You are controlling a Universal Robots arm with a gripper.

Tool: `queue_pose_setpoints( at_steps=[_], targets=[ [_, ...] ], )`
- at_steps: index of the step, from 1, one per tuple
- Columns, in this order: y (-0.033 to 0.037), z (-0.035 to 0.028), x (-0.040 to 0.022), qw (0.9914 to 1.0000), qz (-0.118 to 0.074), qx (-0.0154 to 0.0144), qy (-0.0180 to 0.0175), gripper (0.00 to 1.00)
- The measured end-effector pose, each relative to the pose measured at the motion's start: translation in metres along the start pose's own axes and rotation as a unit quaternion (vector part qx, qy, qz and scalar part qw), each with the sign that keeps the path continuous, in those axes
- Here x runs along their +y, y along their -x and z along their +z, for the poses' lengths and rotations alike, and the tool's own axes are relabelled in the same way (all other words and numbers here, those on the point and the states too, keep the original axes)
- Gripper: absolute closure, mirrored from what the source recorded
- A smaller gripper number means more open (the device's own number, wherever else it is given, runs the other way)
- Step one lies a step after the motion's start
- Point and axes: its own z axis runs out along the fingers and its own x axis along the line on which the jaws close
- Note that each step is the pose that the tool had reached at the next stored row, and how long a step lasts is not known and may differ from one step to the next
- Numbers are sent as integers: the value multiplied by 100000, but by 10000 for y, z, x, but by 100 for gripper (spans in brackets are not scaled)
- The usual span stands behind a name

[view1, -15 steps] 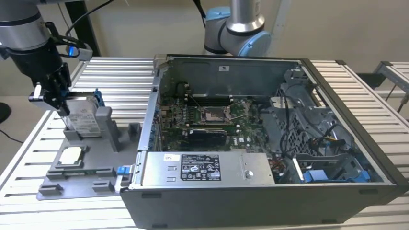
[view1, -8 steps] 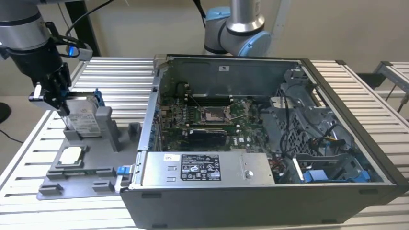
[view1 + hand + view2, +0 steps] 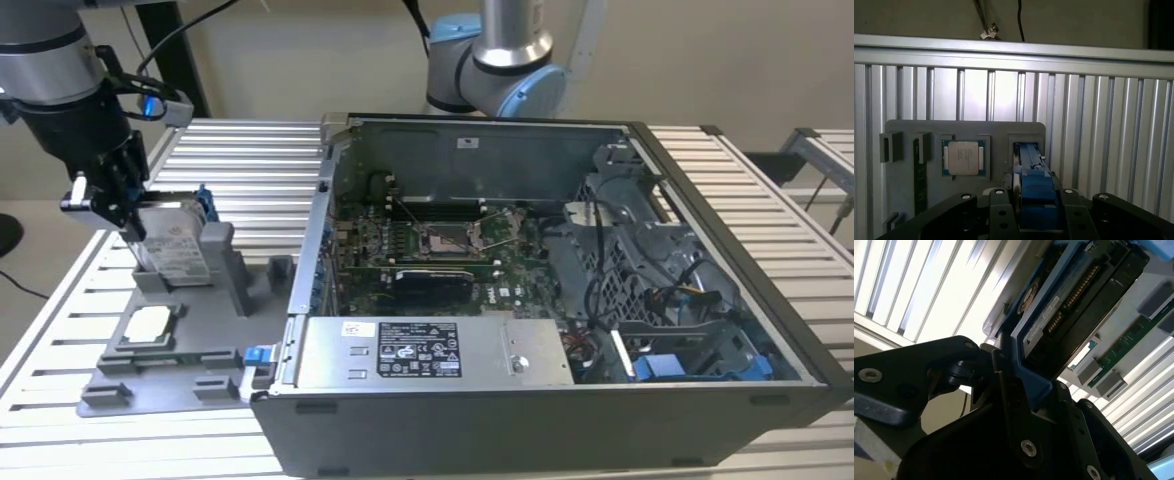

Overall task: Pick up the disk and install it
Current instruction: 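Pick up the disk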

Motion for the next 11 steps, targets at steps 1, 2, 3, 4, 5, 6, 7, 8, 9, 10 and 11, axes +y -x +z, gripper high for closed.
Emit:
queue_pose_setpoints(
  at_steps=[1,2,3,4,5,6,7,8,9,10,11],
  targets=[
    [3,1,0,100000,13,149,-4,100],
    [5,1,0,99998,25,637,14,100],
    [5,0,0,99994,18,1072,34,100],
    [5,1,0,99991,23,1308,36,100],
    [5,1,0,99991,21,1329,37,100],
    [5,1,0,99991,16,1332,36,100],
    [5,1,0,99991,18,1321,35,100],
    [5,0,0,99992,17,1296,36,100],
    [5,0,0,99992,19,1265,36,100],
    [5,0,0,99993,18,1187,37,100],
    [5,-1,0,99997,7,833,26,100]
  ],
)
